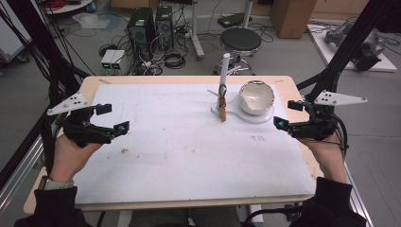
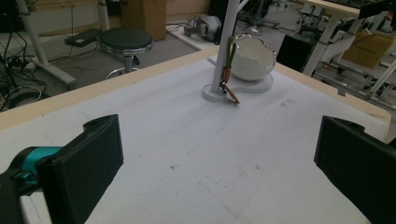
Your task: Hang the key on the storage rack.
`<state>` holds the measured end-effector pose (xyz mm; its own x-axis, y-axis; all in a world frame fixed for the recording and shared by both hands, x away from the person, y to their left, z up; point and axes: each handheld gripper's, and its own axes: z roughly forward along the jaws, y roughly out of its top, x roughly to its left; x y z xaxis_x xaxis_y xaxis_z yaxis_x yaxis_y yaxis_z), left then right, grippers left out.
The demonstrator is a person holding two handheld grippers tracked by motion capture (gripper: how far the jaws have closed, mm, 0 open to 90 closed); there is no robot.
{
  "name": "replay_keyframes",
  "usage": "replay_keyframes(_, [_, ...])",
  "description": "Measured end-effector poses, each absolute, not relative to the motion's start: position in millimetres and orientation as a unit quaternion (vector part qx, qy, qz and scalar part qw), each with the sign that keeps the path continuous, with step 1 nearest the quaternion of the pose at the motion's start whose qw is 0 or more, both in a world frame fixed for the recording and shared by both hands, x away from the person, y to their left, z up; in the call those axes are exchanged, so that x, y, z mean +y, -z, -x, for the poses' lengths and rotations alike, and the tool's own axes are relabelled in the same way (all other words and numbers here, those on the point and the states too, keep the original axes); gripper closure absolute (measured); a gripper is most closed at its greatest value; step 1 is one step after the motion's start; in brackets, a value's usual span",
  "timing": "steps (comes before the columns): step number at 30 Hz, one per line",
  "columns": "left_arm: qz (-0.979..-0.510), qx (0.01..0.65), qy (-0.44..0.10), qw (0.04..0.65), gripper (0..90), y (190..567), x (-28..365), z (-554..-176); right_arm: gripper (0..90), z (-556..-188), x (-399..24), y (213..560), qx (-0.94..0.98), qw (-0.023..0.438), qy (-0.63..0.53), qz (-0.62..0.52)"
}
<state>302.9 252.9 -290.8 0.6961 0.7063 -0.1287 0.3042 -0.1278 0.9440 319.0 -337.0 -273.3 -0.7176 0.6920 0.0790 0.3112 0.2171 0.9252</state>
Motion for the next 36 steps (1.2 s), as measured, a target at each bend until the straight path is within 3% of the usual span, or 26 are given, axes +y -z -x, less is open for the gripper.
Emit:
replay_keyframes(10, [-0.739,0.338,-0.168,0.558,1.7,294.9,244.3,-302.7,10.2,-311.4,-352.3,282.7,0.753,0.178,-0.535,-0.339])
replay_keyframes(36, [-0.734,0.343,-0.171,0.56,1.7,296.9,249.7,-300.7,10.2,-323.5,-335.7,294.1,0.773,0.196,-0.498,-0.34])
